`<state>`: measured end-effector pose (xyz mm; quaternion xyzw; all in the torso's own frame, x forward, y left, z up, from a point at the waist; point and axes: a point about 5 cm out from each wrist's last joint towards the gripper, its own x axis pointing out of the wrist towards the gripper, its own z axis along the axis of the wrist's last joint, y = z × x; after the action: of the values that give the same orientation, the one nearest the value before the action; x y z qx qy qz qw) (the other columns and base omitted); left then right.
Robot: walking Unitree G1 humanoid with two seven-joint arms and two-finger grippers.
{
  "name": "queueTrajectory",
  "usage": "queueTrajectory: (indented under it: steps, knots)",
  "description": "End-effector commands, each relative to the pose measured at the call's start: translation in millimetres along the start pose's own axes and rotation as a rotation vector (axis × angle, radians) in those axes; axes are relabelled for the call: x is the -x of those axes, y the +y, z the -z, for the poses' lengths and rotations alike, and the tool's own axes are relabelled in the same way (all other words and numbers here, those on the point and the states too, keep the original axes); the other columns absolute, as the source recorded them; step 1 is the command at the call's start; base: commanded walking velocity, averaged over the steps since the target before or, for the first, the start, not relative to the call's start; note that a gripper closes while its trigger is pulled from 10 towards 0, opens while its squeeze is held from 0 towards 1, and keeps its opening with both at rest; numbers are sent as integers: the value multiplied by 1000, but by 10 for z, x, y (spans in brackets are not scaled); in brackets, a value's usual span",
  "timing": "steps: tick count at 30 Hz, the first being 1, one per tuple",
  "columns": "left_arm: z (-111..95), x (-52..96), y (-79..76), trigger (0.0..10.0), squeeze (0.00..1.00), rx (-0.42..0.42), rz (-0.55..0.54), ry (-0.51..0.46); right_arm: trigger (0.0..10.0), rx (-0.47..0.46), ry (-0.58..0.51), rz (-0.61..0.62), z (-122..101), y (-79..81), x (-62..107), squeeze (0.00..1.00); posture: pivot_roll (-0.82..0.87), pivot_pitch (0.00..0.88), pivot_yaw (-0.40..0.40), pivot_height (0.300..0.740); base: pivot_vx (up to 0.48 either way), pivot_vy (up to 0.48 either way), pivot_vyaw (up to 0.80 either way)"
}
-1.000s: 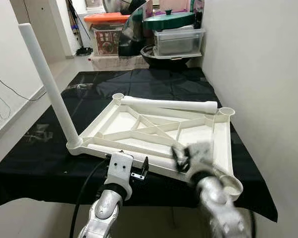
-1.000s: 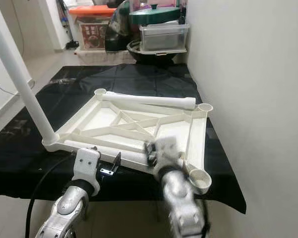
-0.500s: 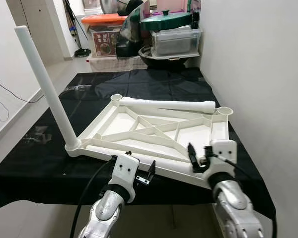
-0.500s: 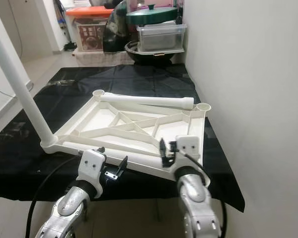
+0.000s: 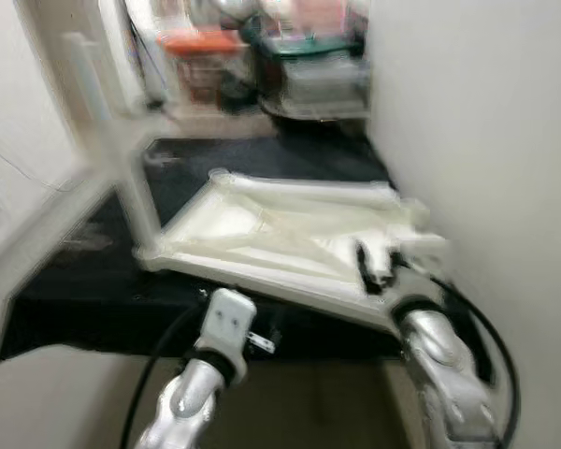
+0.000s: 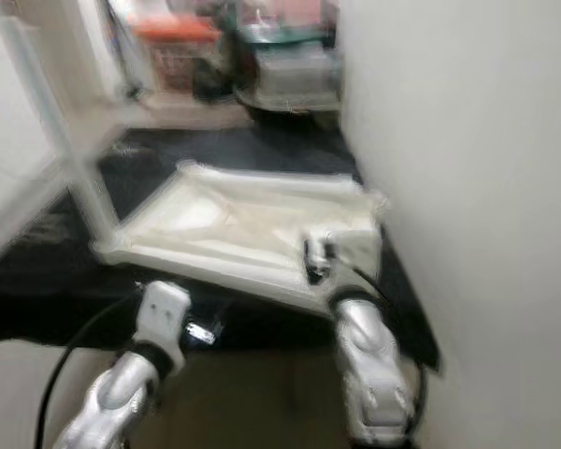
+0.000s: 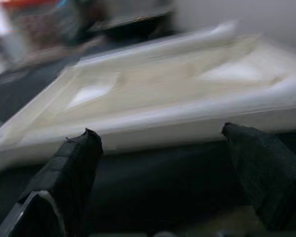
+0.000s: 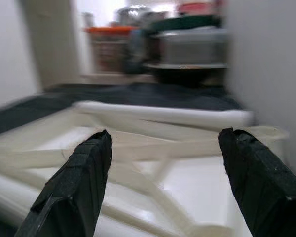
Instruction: Building children table
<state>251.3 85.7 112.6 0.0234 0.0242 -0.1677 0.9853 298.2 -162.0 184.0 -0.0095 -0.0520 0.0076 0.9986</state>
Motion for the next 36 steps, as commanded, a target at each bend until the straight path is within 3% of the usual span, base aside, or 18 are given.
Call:
queueTrajectory:
  steps: [1, 12, 14, 17, 20, 24, 25, 29, 32, 33, 35, 36]
  knots:
    - [-46, -40, 13, 10000, 0, -7, 2, -12, 10000, -28, 28, 12, 47, 1, -8, 0, -36, 0, 17, 740, 0, 0, 0]
    - [-49, -23, -8, 10000, 0, -2, 9, -15, 10000, -30, 60, 62, 21, -86, -161, 0, -33, 0, 16, 740, 0, 0, 0]
    - [-45, -10, -20, 10000, 0, 2, 15, -11, 10000, -38, 199, 72, 148, -202, -284, 0, -28, 0, 14, 740, 0, 0, 0]
    - [-43, -4, -25, 10000, 0, 4, 18, -9, 10000, -38, 260, 80, 200, -257, -320, 0, -28, 0, 14, 740, 0, 0, 0]
    - [-36, 13, -49, 10000, 0, 9, 32, 3, 10000, -119, 412, 106, 281, -565, -447, 0, -23, 0, 10, 740, 0, 0, 0]
    - [-34, 23, -54, 10000, 0, 13, 34, 7, 10000, -144, 479, 100, 314, -678, -465, 0, -20, 3, 13, 740, 0, 0, 0]
    - [-35, 35, -52, 10000, 0, 16, 35, 11, 10000, -221, 523, 91, 308, -804, -483, 0, -16, 20, 12, 740, 0, 0, 0]
    - [-28, 42, -48, 10000, 0, 17, 35, 16, 10000, -320, 512, 58, 247, -900, -518, 0, -15, 26, 14, 740, 0, 0, 0]
    - [-28, 43, -48, 10000, 0, 17, 35, 16, 10000, -332, 508, 52, 235, -911, -527, 0, -15, 26, 14, 740, 0, 0, 0]
    - [-23, 49, -40, 10000, 0, 18, 35, 19, 10000, -238, 395, 24, 108, -885, -580, 0, -17, 30, 18, 740, 0, 0, 0]
    - [-21, 50, -36, 10000, 0, 19, 34, 21, 10000, -187, 333, 7, 43, -846, -594, 0, -17, 30, 18, 740, 0, 0, 0]
    - [-19, 51, -32, 10000, 0, 19, 34, 22, 10000, -124, 243, -9, -46, -758, -601, 0, -14, 29, 16, 740, 0, 0, 0]
